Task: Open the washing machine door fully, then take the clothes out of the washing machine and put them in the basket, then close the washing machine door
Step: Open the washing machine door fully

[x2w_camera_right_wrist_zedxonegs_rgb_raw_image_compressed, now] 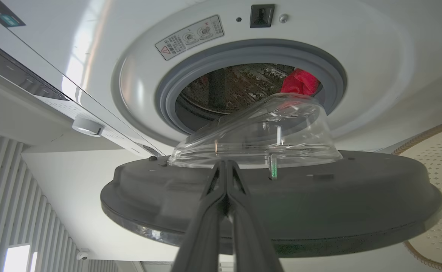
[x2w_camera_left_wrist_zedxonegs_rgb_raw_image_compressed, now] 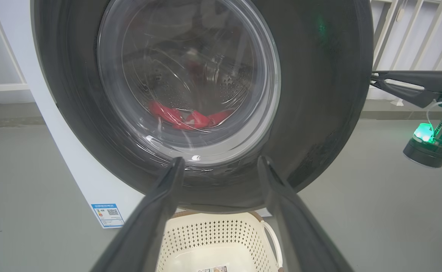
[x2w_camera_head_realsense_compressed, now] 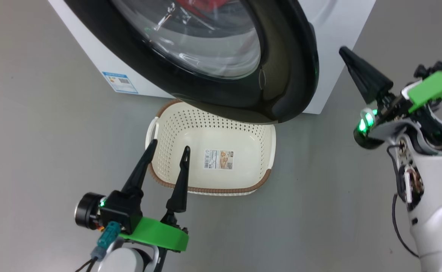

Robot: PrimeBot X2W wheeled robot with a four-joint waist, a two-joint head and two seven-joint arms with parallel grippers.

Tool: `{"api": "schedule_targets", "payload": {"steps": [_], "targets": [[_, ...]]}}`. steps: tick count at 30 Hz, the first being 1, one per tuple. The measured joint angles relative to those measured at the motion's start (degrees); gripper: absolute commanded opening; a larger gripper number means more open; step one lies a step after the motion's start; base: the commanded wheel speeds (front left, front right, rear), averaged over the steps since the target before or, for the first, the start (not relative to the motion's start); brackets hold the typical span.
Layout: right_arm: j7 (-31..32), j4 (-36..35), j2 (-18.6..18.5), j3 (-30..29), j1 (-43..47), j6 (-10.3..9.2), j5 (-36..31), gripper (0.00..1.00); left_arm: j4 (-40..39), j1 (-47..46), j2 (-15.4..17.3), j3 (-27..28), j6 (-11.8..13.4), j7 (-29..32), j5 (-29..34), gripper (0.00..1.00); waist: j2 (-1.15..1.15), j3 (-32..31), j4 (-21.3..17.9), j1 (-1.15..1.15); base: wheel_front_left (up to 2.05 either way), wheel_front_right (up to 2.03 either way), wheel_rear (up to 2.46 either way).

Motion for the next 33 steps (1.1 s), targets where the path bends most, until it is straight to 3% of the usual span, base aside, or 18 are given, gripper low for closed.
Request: {"api": "schedule_targets", "payload": {"steps": [11, 12, 13, 14, 16, 26, 33], "targets": [[-3.5, -13.0, 0.5, -0.3, 16.0, 0.00, 3.3, 0.00, 0.7, 3.0, 0.0, 1.4, 0.1, 0.0, 0.0, 1.00, 0.00, -2.9, -1.9, 0.00, 0.00, 0.00, 0.00], [-3.9, -14.5, 0.5, -0.1, 17.7, -0.01, 3.4, 0.15, 0.7, 3.4, 0.0, 1.5, 0.1, 0.0, 0.0, 1.00, 0.00, -3.2, -2.1, 0.00, 0.00, 0.00, 0.00], [-4.6, -15.9, 0.5, 0.2, 19.4, 0.00, 3.9, 0.15, 0.8, 3.8, 0.0, 1.7, 0.2, 0.0, 0.0, 1.00, 0.00, -3.4, -2.2, 0.00, 0.00, 0.00, 0.00], [-5.4, -17.4, 0.6, 0.6, 21.1, -0.01, 3.9, 0.48, 0.9, 4.1, 0.0, 1.8, 0.2, 0.0, 0.0, 1.00, 0.00, -3.7, -2.4, 0.00, 0.00, 0.00, 0.00], [-6.8, -20.1, 0.7, 1.1, 24.6, -0.01, 4.9, 1.00, 1.0, 4.9, 0.1, 2.1, 0.2, 0.0, 0.0, 1.00, 0.00, -4.3, -2.7, 0.00, 0.00, 0.00, 0.00], [-14.7, -31.0, 1.0, 3.0, 38.6, -0.01, 5.4, 1.00, 2.2, 6.5, 0.5, 2.9, 0.4, 0.0, 0.0, 1.00, 0.00, -6.9, -4.2, 0.00, 0.00, 0.00, 0.00], [-21.3, -35.0, 1.2, 4.6, 44.2, -0.01, -0.4, 1.00, 2.7, 8.6, 0.7, 3.5, 0.8, 0.0, -0.1, 1.00, 0.00, -8.3, -5.8, 0.00, 0.00, 0.00, 0.00]]}}
